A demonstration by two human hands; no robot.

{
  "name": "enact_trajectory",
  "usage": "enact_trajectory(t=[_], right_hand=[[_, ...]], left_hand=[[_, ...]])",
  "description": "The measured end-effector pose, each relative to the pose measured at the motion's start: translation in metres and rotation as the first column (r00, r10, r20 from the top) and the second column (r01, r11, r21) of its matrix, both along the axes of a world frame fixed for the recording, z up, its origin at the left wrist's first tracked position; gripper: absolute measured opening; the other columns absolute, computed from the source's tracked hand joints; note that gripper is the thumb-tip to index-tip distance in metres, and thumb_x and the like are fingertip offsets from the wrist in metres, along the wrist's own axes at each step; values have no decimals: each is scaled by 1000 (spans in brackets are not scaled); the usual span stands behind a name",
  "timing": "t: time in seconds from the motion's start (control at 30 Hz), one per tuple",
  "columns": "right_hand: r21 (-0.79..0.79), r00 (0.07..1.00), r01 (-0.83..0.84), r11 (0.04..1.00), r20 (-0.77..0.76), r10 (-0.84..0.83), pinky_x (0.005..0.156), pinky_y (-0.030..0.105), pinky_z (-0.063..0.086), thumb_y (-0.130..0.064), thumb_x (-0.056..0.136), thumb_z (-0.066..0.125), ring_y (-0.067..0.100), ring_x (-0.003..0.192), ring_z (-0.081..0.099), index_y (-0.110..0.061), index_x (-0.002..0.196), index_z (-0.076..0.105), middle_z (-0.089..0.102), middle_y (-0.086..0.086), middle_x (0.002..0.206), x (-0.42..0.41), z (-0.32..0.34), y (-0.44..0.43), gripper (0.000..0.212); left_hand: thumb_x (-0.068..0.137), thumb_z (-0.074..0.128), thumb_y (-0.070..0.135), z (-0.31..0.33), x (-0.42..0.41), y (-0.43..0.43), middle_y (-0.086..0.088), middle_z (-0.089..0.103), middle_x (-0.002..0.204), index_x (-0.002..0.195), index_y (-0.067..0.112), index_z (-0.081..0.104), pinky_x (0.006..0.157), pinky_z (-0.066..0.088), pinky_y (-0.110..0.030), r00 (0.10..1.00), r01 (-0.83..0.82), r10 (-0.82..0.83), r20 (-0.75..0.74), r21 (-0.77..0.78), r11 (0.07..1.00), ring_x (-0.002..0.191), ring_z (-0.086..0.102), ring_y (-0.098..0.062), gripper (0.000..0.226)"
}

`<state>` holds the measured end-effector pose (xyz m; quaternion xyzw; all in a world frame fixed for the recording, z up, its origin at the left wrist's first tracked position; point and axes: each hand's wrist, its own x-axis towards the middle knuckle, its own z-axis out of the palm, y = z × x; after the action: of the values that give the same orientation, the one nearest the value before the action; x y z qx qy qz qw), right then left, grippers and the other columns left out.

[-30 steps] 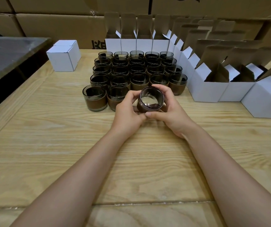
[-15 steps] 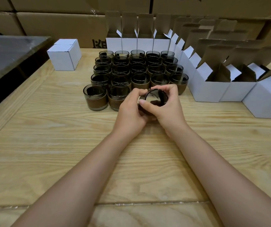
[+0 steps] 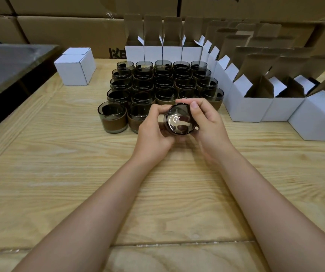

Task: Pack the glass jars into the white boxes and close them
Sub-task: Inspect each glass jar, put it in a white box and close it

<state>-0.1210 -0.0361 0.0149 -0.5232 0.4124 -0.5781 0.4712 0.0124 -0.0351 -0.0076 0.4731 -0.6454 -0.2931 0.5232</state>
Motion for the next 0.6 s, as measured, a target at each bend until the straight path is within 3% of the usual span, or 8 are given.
enact_trajectory(t=[0.17,0.3,0.47,0.6], right_hand=[[23,953,-297,954,71,295,97,41,48,-12,100,41,25,115,55,-8,136,51,61,10,120,-18,1,-3,37],[8,890,-450,893,82,448,102,35,46,-3,88,49,22,120,53,-9,145,36,57,9,128,-24,-1,-4,59],[-15,912,-400,916,-110,396,99,34,48,8,85,58,13,116,55,-18,139,43,58,-10,127,-24,-4,-6,62],[-36,927,-335,942,-192,322,83,26,53,5,81,69,7,108,58,-22,134,47,57,-12,122,-22,-7,-6,64]], left_hand=[[58,90,4,0,2,-1,14,63,107,104,32,48,86,55,-32,997,22,-20,-73,28,999,97,65,-7,68],[60,86,-5,-1,3,-3,12,62,107,102,31,49,73,51,-15,988,66,-59,-140,48,997,86,65,5,67],[59,87,-4,-3,4,-4,15,64,102,99,33,48,71,52,-15,987,74,-66,-148,48,996,83,67,4,67],[58,88,0,-5,3,-5,18,65,95,97,36,48,67,52,-15,993,40,-34,-111,50,998,78,67,3,66]])
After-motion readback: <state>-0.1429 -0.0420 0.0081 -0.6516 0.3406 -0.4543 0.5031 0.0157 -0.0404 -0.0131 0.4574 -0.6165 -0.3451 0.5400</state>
